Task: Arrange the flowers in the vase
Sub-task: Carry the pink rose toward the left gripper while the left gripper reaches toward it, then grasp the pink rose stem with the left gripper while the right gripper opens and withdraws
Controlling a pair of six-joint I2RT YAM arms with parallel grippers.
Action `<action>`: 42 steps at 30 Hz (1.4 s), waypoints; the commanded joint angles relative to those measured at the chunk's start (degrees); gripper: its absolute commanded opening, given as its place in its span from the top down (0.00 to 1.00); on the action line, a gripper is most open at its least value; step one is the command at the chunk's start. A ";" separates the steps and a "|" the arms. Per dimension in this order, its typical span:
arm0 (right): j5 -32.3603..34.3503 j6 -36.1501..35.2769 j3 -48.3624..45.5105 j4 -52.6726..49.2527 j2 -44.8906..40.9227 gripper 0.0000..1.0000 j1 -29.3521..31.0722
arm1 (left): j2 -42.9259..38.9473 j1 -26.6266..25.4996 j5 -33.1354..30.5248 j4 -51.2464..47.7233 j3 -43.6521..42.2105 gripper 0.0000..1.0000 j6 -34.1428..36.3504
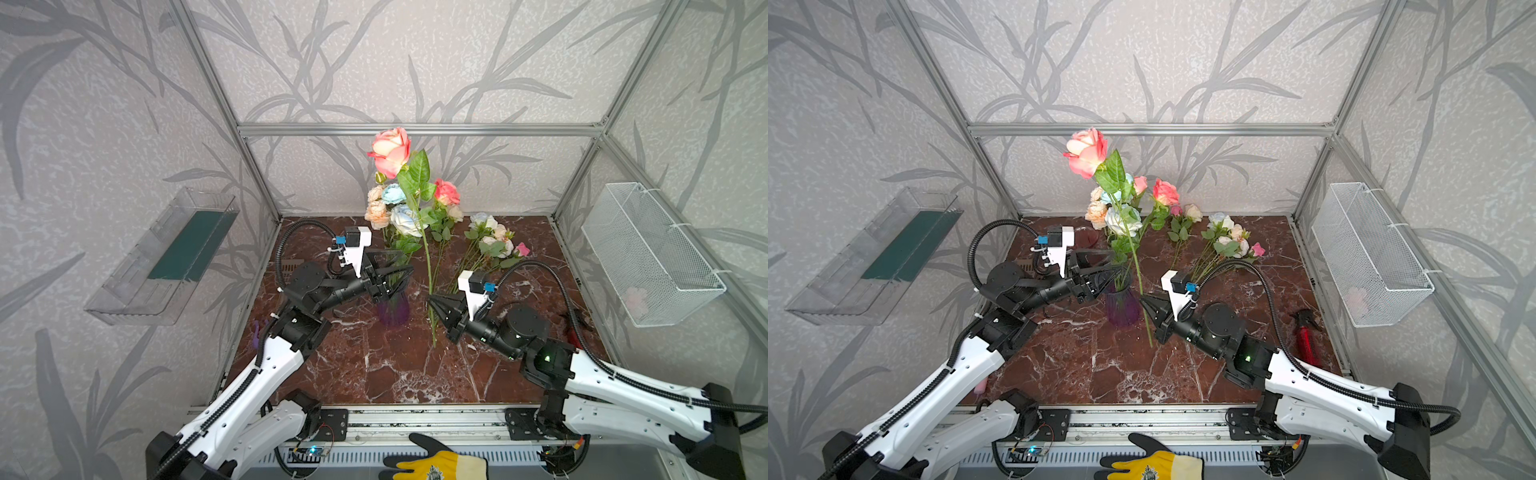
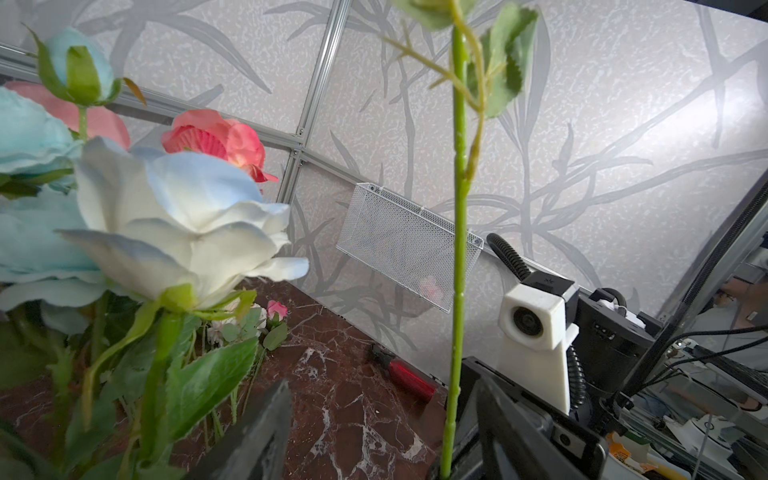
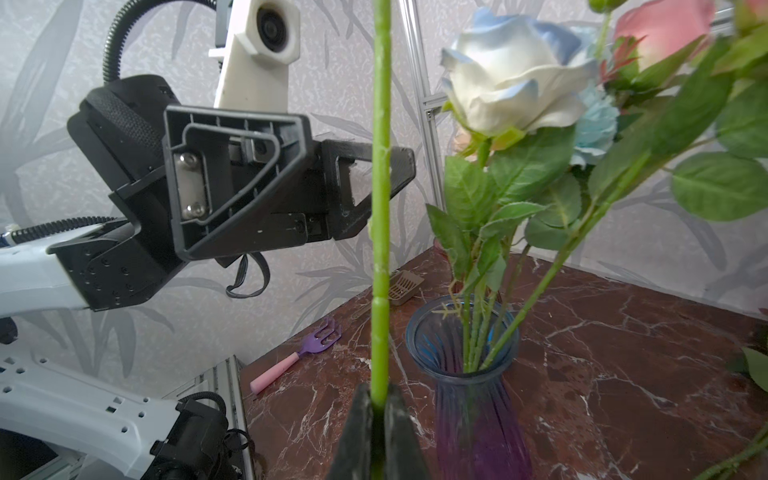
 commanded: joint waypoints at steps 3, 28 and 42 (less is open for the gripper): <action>0.09 -1.76 3.03 4.98 1.97 1.00 1.75 | -0.88 -0.24 2.12 0.33 2.19 0.34 0.49; -1.45 0.92 7.32 7.15 11.20 0.99 2.21 | -1.47 -0.74 2.17 0.68 2.13 0.92 0.93; 4.54 -0.77 5.02 3.82 5.85 0.53 2.18 | -3.20 -0.66 -4.45 -6.57 4.38 1.00 6.88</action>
